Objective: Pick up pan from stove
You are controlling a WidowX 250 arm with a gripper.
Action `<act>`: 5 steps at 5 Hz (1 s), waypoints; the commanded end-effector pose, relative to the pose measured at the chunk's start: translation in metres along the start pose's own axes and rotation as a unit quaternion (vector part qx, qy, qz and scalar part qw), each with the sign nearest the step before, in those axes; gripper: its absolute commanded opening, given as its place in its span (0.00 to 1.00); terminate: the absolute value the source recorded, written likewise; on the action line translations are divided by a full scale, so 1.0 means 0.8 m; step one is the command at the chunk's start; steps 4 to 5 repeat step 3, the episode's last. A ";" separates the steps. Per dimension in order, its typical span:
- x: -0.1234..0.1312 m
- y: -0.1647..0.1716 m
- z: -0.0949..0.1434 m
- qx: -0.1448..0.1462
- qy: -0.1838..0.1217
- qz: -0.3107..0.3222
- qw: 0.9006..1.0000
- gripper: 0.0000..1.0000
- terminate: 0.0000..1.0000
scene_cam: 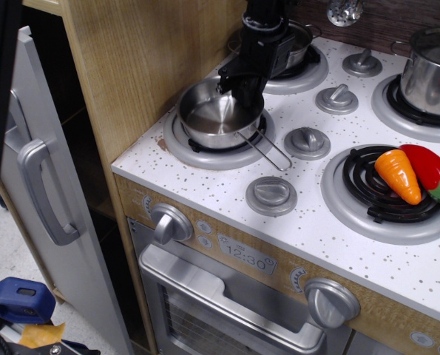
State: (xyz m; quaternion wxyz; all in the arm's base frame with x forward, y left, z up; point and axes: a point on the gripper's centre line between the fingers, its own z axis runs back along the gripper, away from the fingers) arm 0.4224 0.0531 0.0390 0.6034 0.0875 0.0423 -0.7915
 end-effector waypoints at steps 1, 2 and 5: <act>-0.026 0.024 0.086 0.052 0.041 -0.012 0.998 0.00 0.00; -0.029 0.023 0.103 0.040 0.049 -0.019 0.998 0.00 0.00; -0.028 0.020 0.116 0.032 0.060 -0.022 0.997 0.00 1.00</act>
